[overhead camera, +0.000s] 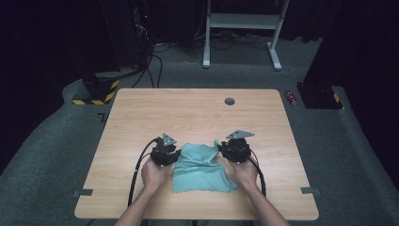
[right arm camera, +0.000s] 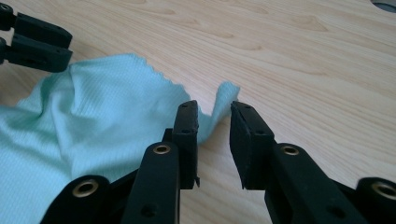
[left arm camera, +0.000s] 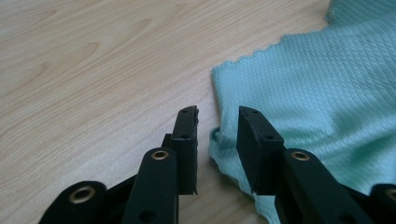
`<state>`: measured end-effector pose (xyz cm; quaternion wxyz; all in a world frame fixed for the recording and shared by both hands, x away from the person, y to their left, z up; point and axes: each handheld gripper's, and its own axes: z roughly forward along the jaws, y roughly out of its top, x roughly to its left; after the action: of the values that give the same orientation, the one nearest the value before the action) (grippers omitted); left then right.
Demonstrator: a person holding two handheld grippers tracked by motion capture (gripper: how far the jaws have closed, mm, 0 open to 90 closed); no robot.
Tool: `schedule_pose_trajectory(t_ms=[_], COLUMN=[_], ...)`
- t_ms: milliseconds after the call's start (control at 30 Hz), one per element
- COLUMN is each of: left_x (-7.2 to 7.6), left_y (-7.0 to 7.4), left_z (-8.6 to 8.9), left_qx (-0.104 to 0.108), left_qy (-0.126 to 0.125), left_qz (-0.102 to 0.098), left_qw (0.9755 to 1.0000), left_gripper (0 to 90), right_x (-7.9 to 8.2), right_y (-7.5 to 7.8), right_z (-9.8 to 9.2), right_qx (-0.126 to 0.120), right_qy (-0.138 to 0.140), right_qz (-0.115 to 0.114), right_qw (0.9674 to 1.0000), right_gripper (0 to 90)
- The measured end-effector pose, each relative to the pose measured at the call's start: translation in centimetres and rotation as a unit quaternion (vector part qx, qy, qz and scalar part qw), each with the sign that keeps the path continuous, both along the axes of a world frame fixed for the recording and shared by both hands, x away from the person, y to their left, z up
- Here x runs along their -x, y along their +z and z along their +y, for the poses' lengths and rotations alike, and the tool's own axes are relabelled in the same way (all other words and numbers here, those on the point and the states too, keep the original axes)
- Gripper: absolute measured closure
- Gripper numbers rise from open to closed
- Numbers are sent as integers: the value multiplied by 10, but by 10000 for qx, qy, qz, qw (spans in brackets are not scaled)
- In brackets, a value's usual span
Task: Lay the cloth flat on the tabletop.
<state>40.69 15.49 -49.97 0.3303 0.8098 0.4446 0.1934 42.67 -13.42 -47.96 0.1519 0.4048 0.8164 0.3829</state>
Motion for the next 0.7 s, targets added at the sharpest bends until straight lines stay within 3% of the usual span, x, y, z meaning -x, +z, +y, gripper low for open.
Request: schedule_pose_trajectory(t_ms=[267, 433, 533, 700], left_x=[3, 2, 3, 4], left_y=[-12, -13, -13, -16], left_z=[3, 1, 1, 5], left_qx=[-109, -187, -237, -9], left_qy=[69, 106, 112, 204], left_qz=[184, 156, 128, 101], left_qw=[9997, 9996, 9996, 9997], left_gripper=[628, 600, 582, 564], right_x=[8, 5, -1, -10], right_y=[-8, -13, -13, -11], right_z=[-21, -3, 10, 35], right_qx=[3, 193, 97, 99], right_qy=[-82, 101, 89, 163], right_qz=[187, 272, 286, 310], right_qw=[9998, 9994, 9995, 9993], right_gripper=[721, 676, 636, 611])
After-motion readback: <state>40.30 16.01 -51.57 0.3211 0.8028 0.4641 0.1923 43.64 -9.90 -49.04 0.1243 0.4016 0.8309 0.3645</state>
